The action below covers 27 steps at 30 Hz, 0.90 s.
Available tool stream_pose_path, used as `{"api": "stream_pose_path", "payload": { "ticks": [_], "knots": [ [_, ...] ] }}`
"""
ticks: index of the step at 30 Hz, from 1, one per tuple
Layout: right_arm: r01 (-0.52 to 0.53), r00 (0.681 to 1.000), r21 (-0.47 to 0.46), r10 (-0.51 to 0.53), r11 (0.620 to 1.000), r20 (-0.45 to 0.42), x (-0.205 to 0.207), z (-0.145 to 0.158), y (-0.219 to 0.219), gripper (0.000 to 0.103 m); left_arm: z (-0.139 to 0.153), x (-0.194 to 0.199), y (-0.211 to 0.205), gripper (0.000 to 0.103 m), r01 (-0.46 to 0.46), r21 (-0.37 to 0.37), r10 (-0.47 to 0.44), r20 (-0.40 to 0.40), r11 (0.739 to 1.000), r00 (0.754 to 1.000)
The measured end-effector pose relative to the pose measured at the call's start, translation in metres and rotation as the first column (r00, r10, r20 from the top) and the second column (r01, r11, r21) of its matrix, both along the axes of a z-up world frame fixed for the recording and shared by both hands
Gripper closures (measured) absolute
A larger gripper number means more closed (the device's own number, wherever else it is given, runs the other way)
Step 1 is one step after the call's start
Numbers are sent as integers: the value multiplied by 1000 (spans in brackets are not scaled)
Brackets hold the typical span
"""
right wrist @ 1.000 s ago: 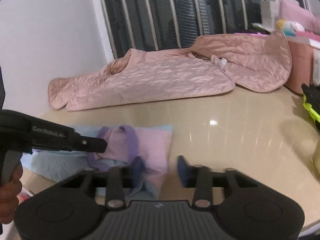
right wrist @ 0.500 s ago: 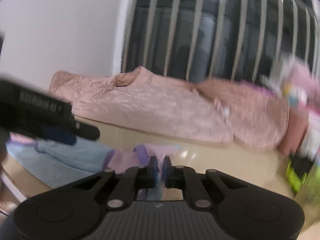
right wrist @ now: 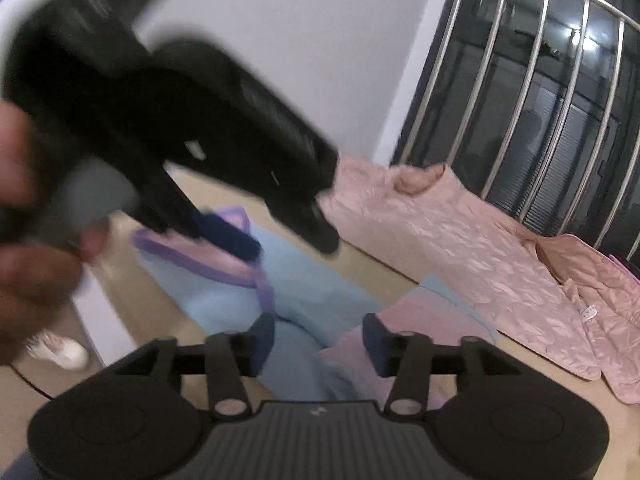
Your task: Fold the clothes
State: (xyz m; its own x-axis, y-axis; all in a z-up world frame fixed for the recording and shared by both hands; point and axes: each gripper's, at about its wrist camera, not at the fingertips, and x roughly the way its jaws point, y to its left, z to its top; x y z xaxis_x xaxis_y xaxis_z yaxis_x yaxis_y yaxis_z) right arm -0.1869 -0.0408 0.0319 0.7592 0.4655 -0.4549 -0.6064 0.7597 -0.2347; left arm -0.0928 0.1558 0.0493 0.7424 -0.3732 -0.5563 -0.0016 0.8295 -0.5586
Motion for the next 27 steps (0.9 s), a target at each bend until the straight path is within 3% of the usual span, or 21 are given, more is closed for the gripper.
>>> {"api": "stream_pose_path", "payload": {
  "ticks": [4, 8, 10, 11, 13, 17, 19, 22, 24, 27],
  "knots": [
    [44, 999, 90, -43, 995, -10, -16, 5, -41, 52, -1, 30, -37, 41, 93, 34, -93, 14, 995, 996],
    [146, 989, 124, -142, 981, -40, 1, 6, -66, 52, -12, 60, -60, 45, 74, 66, -72, -23, 995, 997],
    [163, 984, 141, -151, 976, -94, 19, 0, -69, 52, -19, 69, -64, 89, 74, 5, -73, -58, 997, 996],
    [161, 983, 147, -146, 976, -109, 24, -2, -69, 53, -21, 69, -63, 100, 62, -36, -64, -73, 997, 995],
    [151, 984, 156, -134, 976, -117, 31, -4, -68, 55, -22, 61, -53, 100, 23, -77, -28, -59, 997, 998],
    [63, 997, 144, -55, 988, -61, 28, -7, -57, 65, -23, 50, -35, 100, -61, -74, 56, -73, 995, 996],
    [22, 997, 120, -14, 993, -72, 28, -14, -48, 78, -30, 50, -28, 100, -96, -62, 90, -97, 993, 991],
    [16, 993, 66, -8, 998, -118, 31, -24, -40, 88, -35, 50, -20, 87, -137, -73, 130, -97, 988, 987],
    [16, 990, 44, -10, 999, -140, 31, -29, -38, 88, -32, 48, -19, 61, -129, -71, 124, -71, 989, 990],
    [16, 994, 96, -6, 995, -110, 22, -18, -47, 86, -17, 38, -25, 59, -119, -15, 119, -16, 993, 993]
  ]
}}
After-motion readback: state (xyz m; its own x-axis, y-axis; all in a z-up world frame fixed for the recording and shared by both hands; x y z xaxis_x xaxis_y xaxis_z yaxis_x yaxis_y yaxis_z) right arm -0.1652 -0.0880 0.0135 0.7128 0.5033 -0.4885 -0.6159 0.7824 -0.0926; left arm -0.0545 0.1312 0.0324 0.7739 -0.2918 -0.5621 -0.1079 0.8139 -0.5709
